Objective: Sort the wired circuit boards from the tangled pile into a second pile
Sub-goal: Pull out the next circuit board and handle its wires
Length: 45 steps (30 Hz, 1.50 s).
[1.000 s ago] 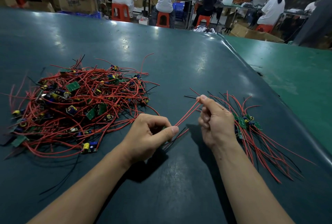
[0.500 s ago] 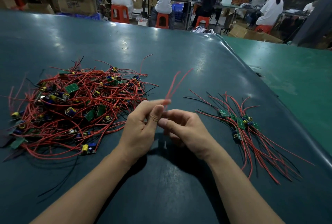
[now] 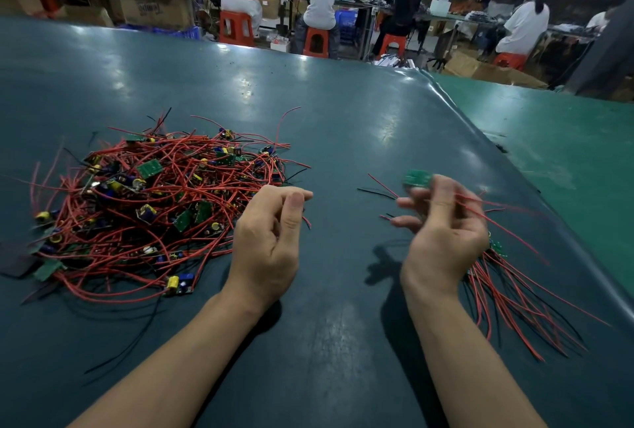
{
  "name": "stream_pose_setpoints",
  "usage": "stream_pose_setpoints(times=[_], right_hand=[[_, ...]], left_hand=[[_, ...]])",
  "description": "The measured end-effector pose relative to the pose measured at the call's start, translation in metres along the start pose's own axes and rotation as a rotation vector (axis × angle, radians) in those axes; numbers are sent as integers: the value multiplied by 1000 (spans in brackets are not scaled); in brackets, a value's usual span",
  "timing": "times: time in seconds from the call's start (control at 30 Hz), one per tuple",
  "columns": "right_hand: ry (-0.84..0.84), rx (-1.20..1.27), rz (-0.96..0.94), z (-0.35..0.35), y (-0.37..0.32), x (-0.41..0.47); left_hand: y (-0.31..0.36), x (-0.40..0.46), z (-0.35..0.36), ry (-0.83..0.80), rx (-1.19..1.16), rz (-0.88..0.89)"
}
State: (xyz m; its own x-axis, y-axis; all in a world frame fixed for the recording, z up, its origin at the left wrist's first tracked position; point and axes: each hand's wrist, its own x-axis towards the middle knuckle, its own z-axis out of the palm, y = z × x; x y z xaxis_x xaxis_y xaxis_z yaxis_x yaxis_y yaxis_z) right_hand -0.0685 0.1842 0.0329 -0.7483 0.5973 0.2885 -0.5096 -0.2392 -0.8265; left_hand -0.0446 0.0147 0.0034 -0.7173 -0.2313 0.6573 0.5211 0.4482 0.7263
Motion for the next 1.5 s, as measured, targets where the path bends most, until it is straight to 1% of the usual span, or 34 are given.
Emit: stream_pose_setpoints(times=[0.03, 0.1, 0.13, 0.17, 0.23, 0.3, 0.37, 0.47, 0.57, 0.63, 0.73, 0.83, 0.93, 1.0, 1.07, 1.13, 1.17, 1.2, 1.23, 1.3, 1.33, 1.43, 1.5], right_hand=[[99, 83, 47, -1, 0, 2], [289, 246, 265, -7, 4, 5], [351, 295, 376, -9, 7, 4], [369, 313, 462, -11, 9, 3], [317, 264, 538, -11, 11, -1], [230, 158, 514, -7, 11, -3], [156, 69, 471, -4, 12, -6], [70, -20, 450, -2, 16, -9], [-28, -121, 441, -1, 21, -10], [-131, -225, 424, -1, 24, -10], [-257, -395, 343, -2, 28, -12], [-329, -571, 174, -6, 27, -9], [-377, -714, 69, -10, 25, -8], [-425, -832, 53, -11, 28, -10], [-488, -947, 94, -9, 31, -7], [-571, -1092, 158, -1, 30, 5], [-609, -1180, 159, 6, 29, 13], [-633, -1262, 118, 15, 27, 22], [-647, -1323, 34, 25, 25, 31], [-688, -1392, -136, 45, 24, 47], [-740, -1428, -185, 54, 27, 54], [-956, -1602, -205, 72, 44, 64], [-1032, -1752, -258, 73, 59, 62]], left_hand=[[0, 0, 0, 6, 33, 17], [0, 0, 0, 24, 106, 34], [0, 0, 0, 29, 144, 37], [0, 1, -1, 30, 193, 45], [-3, 0, -3, 20, 361, 62], [-5, 1, -7, 13, 596, 27], [-9, 4, -14, 26, 794, -49], [-16, 11, -28, 34, 932, -178], [-19, 17, -37, -1, 998, -217], [-19, 18, -40, 1, 979, -208], [-19, 18, -45, 53, 883, -182], [-17, 15, -42, 80, 807, -121], [-16, 10, -32, 42, 762, -83], [-17, 8, -26, -14, 711, -86], [-19, 7, -23, -71, 685, -103], [-20, 7, -21, -94, 679, -120], [-21, 7, -20, -92, 679, -128], [-21, 8, -19, -87, 680, -134], [-20, 7, -18, -81, 678, -135], [-19, 7, -17, -71, 663, -128], [-19, 7, -17, -70, 657, -125], [-19, 8, -16, -74, 656, -123], [-19, 8, -16, -73, 654, -122]])
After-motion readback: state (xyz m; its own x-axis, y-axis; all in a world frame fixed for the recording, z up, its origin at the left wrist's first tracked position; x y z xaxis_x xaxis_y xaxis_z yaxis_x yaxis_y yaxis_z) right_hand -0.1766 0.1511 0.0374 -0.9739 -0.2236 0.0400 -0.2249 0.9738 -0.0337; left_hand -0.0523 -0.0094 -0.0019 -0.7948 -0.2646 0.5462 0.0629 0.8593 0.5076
